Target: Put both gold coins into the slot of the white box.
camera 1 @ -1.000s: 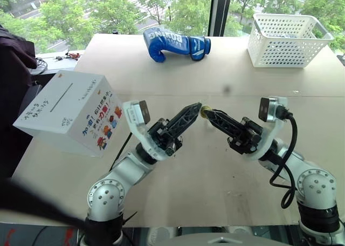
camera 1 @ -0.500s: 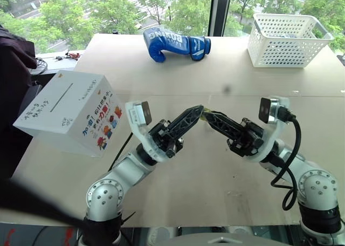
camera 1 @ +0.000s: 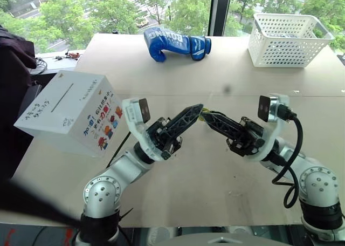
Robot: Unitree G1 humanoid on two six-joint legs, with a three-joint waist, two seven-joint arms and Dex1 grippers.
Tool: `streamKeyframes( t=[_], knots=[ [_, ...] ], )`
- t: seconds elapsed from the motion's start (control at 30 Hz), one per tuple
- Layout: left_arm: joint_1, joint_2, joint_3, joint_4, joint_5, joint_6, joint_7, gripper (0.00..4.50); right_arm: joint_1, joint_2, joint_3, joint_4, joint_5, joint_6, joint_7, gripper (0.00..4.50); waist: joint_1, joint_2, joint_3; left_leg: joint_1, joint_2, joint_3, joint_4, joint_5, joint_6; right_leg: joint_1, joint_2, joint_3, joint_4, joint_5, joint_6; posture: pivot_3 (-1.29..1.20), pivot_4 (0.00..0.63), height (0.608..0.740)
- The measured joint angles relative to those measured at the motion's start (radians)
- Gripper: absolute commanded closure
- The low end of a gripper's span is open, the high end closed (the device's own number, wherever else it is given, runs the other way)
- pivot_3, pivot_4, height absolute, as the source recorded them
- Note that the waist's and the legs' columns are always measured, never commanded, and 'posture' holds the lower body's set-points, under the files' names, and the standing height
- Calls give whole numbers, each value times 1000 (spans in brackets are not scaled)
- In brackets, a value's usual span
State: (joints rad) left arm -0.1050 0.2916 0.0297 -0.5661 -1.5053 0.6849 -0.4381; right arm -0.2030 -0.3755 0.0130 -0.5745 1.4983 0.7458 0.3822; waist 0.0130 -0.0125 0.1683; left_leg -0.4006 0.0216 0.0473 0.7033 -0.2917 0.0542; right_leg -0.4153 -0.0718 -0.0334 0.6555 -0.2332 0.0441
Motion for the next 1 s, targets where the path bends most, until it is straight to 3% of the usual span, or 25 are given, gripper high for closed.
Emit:
streamKeyframes(
  t=[0.1,0.13,0.23,0.4,0.5,0.6,0.8,0.9,1.0],
  knots=[
    [-2,7,1,6,-19,0,-2,4476,-11,1,1,0,6,5,-8,4500,0,0,0,0,0,0,0,0,0,0,0,0,0,0,0,0,150,704],
    [-4,8,2,9,-24,0,-2,4491,-15,1,1,1,6,6,-11,4197,0,0,0,0,0,0,0,0,0,0,0,0,0,0,0,0,150,704],
    [-11,10,4,25,-29,-4,7,4500,-26,11,4,2,20,9,-19,3119,0,0,0,0,0,0,0,0,0,0,0,1,-1,0,0,0,150,704],
    [-3,32,3,30,-22,0,19,4500,-29,17,4,3,11,2,-44,722,1,0,0,-1,0,0,0,0,0,0,0,1,-2,0,0,0,150,704],
    [43,62,14,-15,-47,6,33,4500,-15,-76,-39,10,-9,12,-16,722,1,0,0,-2,0,0,-1,0,0,0,-1,1,-4,0,0,0,150,704],
    [103,134,102,-103,-88,-16,78,4500,1,-188,-92,57,-86,19,64,722,-1,0,1,-3,1,-1,-2,0,1,0,-6,1,-8,0,0,0,150,704],
    [139,259,244,-193,-80,-70,183,4500,-52,-207,-107,151,-229,-7,180,722,1,1,2,-3,1,-1,-3,0,1,0,-6,0,-8,0,0,0,150,704],
    [35,352,344,-195,-19,-117,260,4500,-121,-195,-99,200,-304,-26,232,722,4,1,3,-3,0,-1,-3,0,1,0,-2,-2,-9,0,0,0,150,704],
    [-143,399,335,-176,43,-129,347,4500,-187,-175,-58,213,-382,-49,284,722,8,0,4,-5,-1,-2,-2,0,0,0,-2,-3,-10,1,0,0,150,704]
  ],
)
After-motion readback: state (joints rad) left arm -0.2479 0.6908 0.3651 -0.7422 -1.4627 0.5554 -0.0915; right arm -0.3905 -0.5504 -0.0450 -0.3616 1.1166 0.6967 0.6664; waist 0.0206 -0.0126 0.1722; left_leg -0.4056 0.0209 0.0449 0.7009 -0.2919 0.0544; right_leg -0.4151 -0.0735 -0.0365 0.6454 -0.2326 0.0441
